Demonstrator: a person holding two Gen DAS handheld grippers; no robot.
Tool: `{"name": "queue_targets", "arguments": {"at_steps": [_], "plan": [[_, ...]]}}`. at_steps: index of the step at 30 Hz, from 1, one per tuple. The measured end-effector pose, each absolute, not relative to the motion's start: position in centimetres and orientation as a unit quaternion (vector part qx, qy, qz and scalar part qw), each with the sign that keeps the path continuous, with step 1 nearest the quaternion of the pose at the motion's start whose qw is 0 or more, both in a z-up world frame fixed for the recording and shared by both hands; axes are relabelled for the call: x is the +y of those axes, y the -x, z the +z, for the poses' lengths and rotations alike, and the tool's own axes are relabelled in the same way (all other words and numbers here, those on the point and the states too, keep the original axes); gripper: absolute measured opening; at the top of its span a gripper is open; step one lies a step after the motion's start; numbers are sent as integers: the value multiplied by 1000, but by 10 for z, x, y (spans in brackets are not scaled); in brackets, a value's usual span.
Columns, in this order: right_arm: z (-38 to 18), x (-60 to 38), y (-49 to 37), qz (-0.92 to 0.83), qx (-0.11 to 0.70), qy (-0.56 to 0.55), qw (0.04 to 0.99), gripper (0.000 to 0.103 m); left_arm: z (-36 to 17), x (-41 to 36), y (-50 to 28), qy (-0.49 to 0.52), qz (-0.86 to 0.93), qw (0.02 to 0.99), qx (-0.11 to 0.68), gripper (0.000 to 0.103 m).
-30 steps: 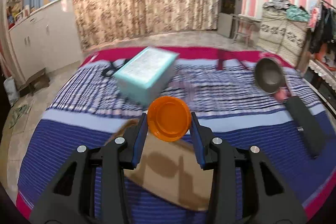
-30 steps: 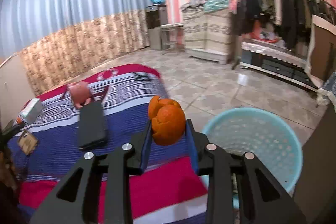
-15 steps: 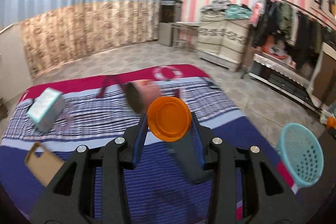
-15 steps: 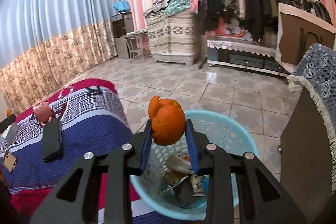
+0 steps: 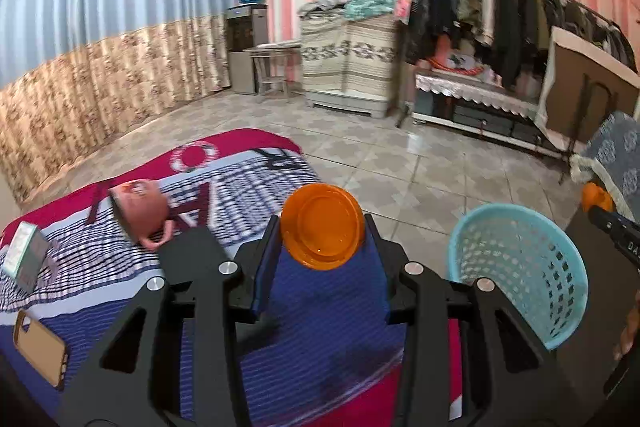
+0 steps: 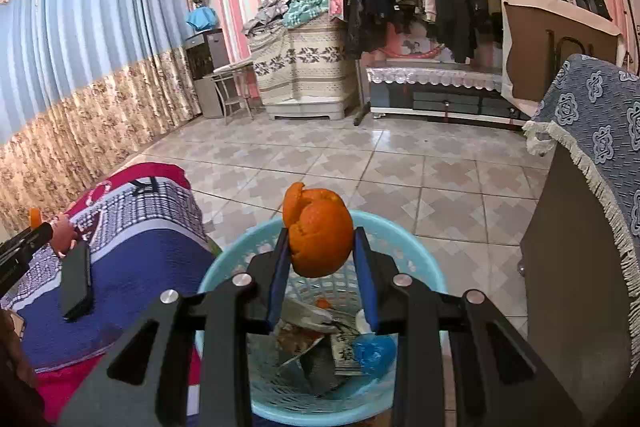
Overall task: Collect trash
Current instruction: 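Carry the orange lid and orange fruit over the wastebasket, then open the left gripper to drop the lid while the right drops the orange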
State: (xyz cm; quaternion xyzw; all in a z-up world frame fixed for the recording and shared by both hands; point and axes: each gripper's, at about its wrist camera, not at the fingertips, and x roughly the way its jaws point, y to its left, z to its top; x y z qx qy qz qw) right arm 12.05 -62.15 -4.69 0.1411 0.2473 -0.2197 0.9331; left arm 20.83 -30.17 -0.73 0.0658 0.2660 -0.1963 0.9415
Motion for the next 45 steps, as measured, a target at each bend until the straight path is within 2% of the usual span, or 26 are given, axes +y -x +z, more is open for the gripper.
{"name": "queue_targets", "arguments": {"at_steps": [16, 29, 31, 33, 35, 38, 41, 45], "plan": [[-58, -642, -120, -264, 258, -141, 919, 32, -40, -420, -198, -89, -285, 906, 299, 39], [-60, -644, -118, -283, 261, -141, 912, 31, -60, -479, -184, -138, -318, 897, 274, 39], [-60, -646, -115, -287, 257, -147, 911, 31, -60, -484, -182, -146, -325, 895, 269, 44], [-60, -647, -115, -288, 256, -151, 910, 31, -58, -483, -180, -147, -317, 900, 259, 75], [-61, -647, -116, -288, 259, -151, 909, 31, -56, -477, -178, -145, -306, 908, 246, 85], [-61, -647, -118, -287, 262, -148, 910, 31, -55, -464, -181, -138, -291, 914, 247, 88], [-59, -644, -120, -285, 260, -143, 911, 31, -52, -445, -184, -127, -263, 925, 243, 96], [-60, -635, -125, -283, 261, -134, 913, 32, -46, -417, -186, -112, -232, 938, 231, 97]]}}
